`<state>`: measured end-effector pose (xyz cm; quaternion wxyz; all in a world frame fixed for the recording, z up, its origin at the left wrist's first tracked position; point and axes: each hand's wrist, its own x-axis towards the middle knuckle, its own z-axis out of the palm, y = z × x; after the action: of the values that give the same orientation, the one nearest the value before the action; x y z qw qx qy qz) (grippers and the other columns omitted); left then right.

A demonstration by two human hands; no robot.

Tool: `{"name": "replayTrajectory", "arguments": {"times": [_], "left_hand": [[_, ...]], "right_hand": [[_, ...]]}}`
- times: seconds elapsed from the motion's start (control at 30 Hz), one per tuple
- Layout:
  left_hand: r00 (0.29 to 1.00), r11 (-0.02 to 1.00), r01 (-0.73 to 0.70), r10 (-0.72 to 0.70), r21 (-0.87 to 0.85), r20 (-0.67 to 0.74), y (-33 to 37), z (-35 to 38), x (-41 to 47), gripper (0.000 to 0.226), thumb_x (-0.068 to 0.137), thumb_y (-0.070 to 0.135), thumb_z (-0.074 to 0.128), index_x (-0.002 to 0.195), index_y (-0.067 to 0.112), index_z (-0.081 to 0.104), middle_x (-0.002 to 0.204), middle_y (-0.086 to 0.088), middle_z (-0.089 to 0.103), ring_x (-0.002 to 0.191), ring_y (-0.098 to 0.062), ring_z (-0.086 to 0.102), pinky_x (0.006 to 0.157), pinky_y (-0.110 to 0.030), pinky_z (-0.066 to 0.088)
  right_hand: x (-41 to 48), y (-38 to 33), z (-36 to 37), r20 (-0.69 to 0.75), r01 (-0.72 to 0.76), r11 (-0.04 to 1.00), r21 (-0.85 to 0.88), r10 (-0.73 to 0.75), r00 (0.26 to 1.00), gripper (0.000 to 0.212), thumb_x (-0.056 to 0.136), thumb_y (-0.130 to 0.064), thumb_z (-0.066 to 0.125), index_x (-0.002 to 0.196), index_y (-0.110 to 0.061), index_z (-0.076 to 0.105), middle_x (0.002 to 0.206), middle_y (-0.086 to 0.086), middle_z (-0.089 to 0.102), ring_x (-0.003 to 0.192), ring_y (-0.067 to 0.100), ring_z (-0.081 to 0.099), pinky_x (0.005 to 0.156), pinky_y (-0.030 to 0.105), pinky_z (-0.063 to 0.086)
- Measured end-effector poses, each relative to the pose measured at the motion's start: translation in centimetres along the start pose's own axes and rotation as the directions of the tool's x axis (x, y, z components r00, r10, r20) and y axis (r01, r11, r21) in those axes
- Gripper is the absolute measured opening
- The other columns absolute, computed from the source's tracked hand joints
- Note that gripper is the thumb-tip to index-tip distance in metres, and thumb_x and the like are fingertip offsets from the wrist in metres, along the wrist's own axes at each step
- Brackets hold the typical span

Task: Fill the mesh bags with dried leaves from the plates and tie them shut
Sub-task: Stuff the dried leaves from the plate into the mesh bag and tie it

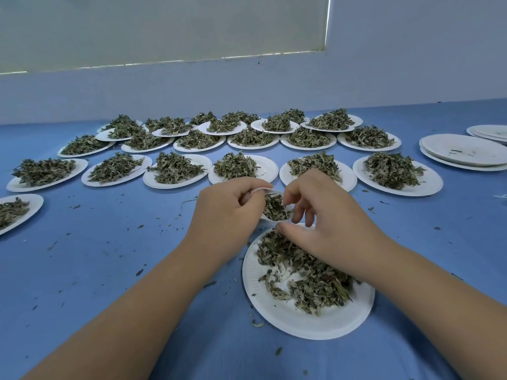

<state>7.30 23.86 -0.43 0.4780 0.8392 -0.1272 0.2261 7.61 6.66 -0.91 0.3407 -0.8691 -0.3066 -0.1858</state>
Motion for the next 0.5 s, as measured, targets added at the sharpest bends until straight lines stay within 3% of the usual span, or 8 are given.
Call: {"name": "replayTrajectory", "arguments": {"times": [0.13,0.27,0.5], "left_hand": [[0.999,0.999,-0.034,0.034,0.021,0.006,0.0,-0.1,-0.1,0.024,0.091,0.007,0.055,0.092,0.022,0.075,0.044,0.005,0.036,0.038,-0.004,0.033,0.043,-0.006,0.025],[0.995,0.994,-0.096,0.095,0.055,0.025,0.0,-0.1,-0.2,0.024,0.091,0.006,0.056,0.095,0.02,0.075,0.051,-0.011,0.045,0.04,-0.005,0.034,0.045,-0.007,0.026],[0.982,0.981,-0.179,0.174,0.069,0.067,0.3,0.3,-0.4,0.024,0.089,0.006,0.057,0.089,0.022,0.076,0.048,0.004,0.041,0.045,-0.002,0.037,0.047,-0.007,0.026]], "right_hand": [[0.0,0.0,-0.7,0.01,0.078,0.997,-0.004,-0.078,0.997,0.017,0.081,-0.006,0.073,0.084,-0.021,0.065,0.081,-0.011,0.056,0.074,0.004,0.053,0.069,0.019,0.045],[0.0,0.0,-1.2,-0.018,0.079,0.996,0.038,-0.079,0.997,0.018,0.081,-0.007,0.074,0.085,-0.024,0.07,0.08,-0.016,0.061,0.074,0.002,0.057,0.068,0.011,0.043],[0.1,-0.3,-0.4,-0.08,-0.031,0.999,0.043,0.035,0.996,0.021,0.079,-0.016,0.076,0.083,-0.03,0.062,0.076,-0.027,0.055,0.068,-0.001,0.05,0.063,0.007,0.035]]}}
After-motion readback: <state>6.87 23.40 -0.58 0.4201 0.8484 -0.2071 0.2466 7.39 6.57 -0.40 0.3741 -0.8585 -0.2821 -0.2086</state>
